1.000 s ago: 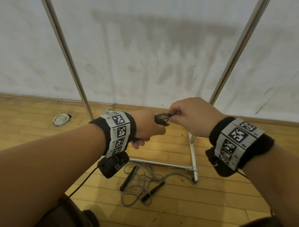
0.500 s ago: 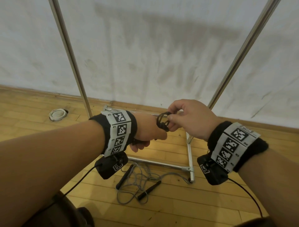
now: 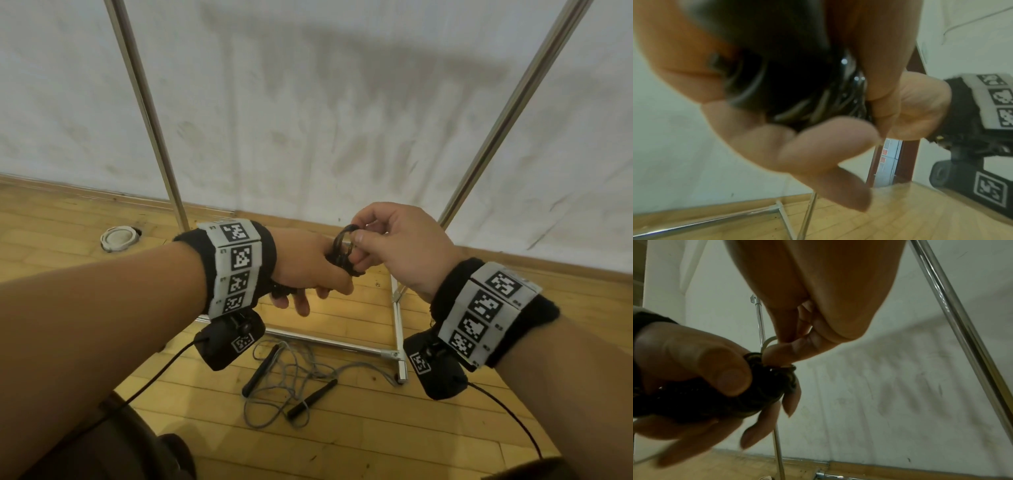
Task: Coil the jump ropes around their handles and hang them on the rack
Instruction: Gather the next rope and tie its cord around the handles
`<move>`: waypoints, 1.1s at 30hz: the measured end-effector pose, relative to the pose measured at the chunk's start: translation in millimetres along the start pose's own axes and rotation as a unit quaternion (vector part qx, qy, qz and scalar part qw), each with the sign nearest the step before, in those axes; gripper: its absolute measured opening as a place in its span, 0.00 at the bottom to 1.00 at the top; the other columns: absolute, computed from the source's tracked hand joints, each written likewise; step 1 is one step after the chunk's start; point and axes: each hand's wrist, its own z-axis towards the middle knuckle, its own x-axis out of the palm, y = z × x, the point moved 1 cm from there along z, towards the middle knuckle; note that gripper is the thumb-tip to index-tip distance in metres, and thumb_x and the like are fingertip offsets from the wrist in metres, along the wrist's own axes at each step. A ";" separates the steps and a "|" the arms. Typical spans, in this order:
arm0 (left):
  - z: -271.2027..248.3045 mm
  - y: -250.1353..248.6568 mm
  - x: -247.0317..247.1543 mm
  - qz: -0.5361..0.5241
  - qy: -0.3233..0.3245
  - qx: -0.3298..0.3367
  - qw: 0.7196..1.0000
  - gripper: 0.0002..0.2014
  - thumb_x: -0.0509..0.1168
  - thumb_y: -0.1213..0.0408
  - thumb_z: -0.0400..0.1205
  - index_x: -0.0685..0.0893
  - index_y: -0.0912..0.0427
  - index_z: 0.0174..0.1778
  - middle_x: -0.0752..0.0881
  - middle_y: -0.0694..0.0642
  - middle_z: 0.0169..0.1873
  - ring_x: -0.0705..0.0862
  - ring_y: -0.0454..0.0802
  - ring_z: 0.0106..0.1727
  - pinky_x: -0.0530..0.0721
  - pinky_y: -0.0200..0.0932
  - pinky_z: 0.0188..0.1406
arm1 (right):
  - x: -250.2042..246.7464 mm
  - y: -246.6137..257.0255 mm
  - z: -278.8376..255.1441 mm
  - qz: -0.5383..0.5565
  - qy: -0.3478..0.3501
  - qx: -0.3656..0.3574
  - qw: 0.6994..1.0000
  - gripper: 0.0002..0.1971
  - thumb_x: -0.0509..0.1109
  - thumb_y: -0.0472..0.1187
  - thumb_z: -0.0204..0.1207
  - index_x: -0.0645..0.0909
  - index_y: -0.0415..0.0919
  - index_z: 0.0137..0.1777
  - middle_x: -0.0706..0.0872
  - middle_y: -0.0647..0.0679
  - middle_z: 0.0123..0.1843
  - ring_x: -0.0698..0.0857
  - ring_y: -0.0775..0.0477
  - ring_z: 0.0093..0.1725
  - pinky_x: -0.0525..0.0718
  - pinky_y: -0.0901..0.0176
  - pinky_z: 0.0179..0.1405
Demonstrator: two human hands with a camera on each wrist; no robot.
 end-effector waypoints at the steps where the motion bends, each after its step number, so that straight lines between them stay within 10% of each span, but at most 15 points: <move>1: -1.2 0.8 -1.9 -0.017 0.005 0.017 1.000 0.14 0.77 0.48 0.81 0.84 0.46 0.58 0.90 0.55 0.48 0.95 0.52 0.38 0.87 0.44 0.26 | 0.9 -1.0 -1.5 0.005 -0.015 -0.007 1.000 0.06 0.71 0.34 0.84 0.87 0.46 0.52 0.93 0.49 0.36 0.93 0.51 0.36 0.92 0.57 0.43; 12: -10.8 5.3 -10.7 -0.216 0.071 0.088 0.970 0.13 0.74 0.63 0.86 0.85 0.57 0.65 0.94 0.55 0.51 0.90 0.50 0.34 0.87 0.40 0.26 | 5.4 1.9 -17.9 -0.034 -0.122 -0.125 0.984 0.10 0.75 0.38 0.81 0.88 0.58 0.50 0.90 0.61 0.45 0.88 0.61 0.49 0.86 0.71 0.47; 17: -12.8 2.1 -13.9 -0.117 0.041 0.091 0.988 0.14 0.77 0.59 0.84 0.83 0.48 0.63 0.94 0.45 0.35 0.90 0.44 0.29 0.82 0.35 0.21 | -2.0 6.8 -16.2 -0.061 -0.109 -0.122 0.985 0.10 0.75 0.39 0.81 0.88 0.59 0.48 0.91 0.61 0.41 0.89 0.61 0.45 0.86 0.72 0.45; 23: -12.5 2.4 -14.2 -0.076 0.031 0.094 0.992 0.23 0.80 0.59 0.80 0.78 0.41 0.65 0.94 0.44 0.39 0.93 0.50 0.37 0.84 0.38 0.25 | -22.2 12.7 -11.6 -0.205 -0.055 -0.114 0.970 0.05 0.74 0.42 0.82 0.87 0.55 0.51 0.89 0.61 0.42 0.87 0.63 0.44 0.87 0.63 0.50; 33: -10.2 -13.6 -5.2 -0.034 -0.079 0.063 0.994 0.13 0.78 0.52 0.83 0.80 0.40 0.56 0.96 0.52 0.43 0.95 0.53 0.35 0.81 0.36 0.19 | -11.4 15.9 -13.7 -0.084 -0.058 -0.068 0.992 0.07 0.71 0.36 0.84 0.85 0.49 0.50 0.91 0.54 0.37 0.91 0.62 0.37 0.86 0.75 0.37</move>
